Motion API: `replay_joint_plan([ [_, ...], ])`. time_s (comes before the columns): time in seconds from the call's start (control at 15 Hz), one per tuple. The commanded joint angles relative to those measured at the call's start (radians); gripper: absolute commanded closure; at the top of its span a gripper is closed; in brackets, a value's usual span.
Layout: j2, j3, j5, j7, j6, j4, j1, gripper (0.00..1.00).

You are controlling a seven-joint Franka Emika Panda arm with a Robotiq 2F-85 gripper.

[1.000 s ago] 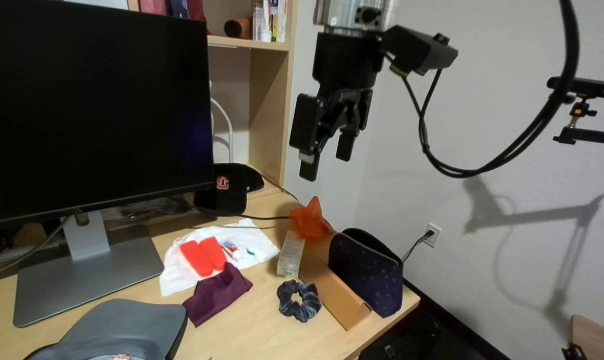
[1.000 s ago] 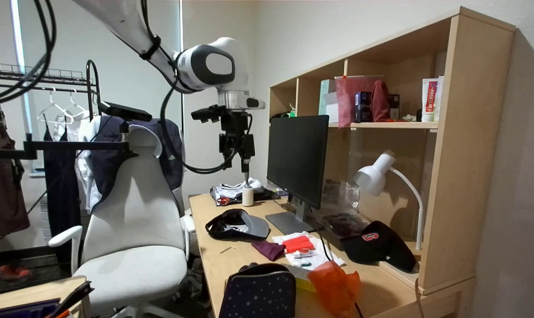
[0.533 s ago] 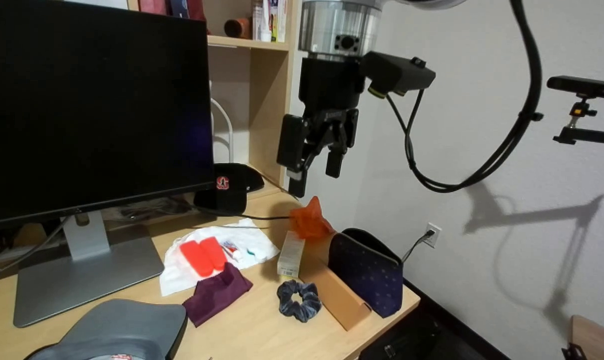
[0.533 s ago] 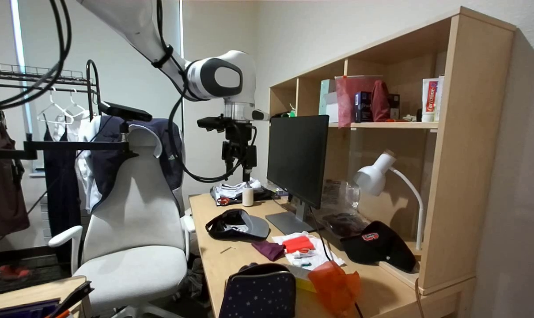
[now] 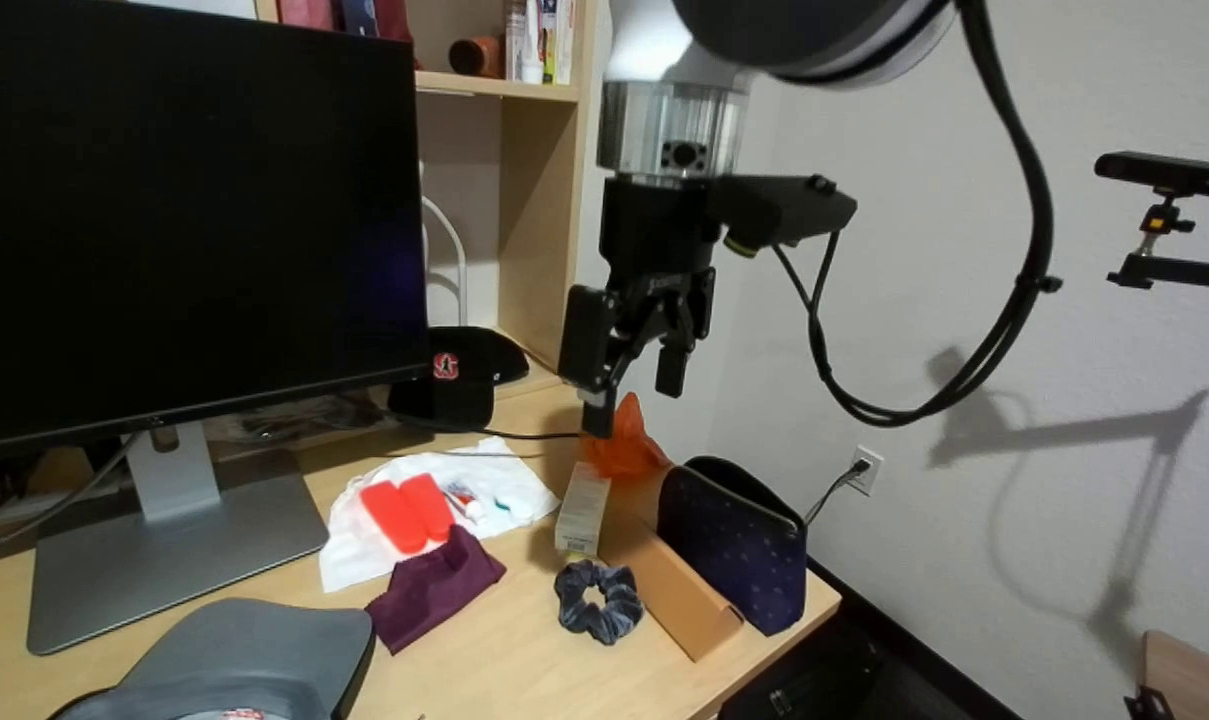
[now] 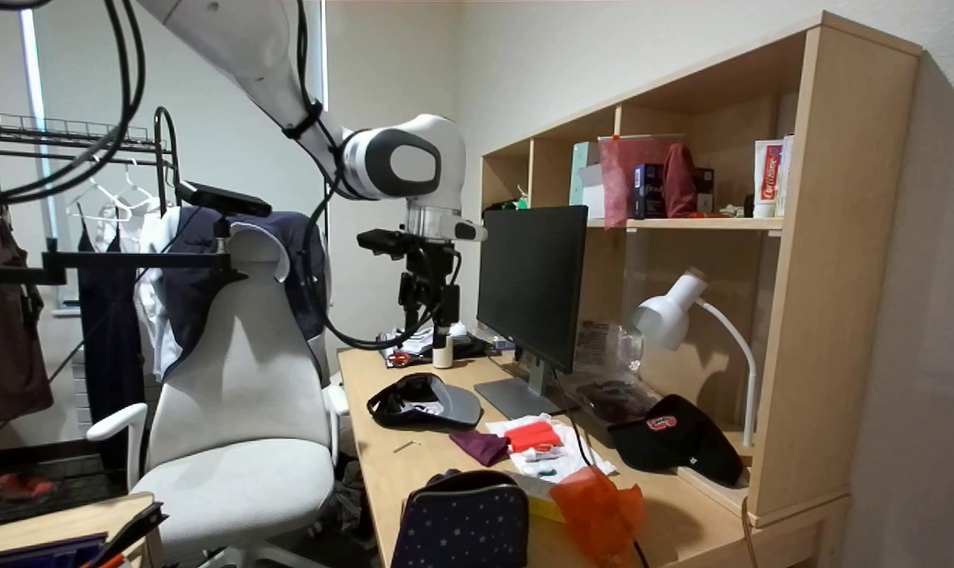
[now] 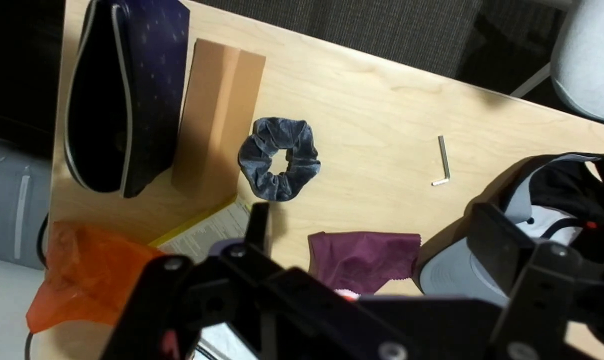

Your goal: Pick up the ribbon and the clothe put them in the parse

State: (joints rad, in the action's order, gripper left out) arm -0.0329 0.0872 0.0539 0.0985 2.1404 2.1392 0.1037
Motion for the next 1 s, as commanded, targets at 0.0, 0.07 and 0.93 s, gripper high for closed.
replay_joint_plan([
  [0.0, -0.096, -0.005, 0.053, -0.061, 0.102, 0.010, -0.013, 0.00],
  [0.07, -0.125, -0.005, 0.063, -0.075, 0.124, 0.007, -0.014, 0.00],
  [0.93, -0.287, 0.012, 0.051, -0.113, 0.209, -0.017, -0.009, 0.00],
])
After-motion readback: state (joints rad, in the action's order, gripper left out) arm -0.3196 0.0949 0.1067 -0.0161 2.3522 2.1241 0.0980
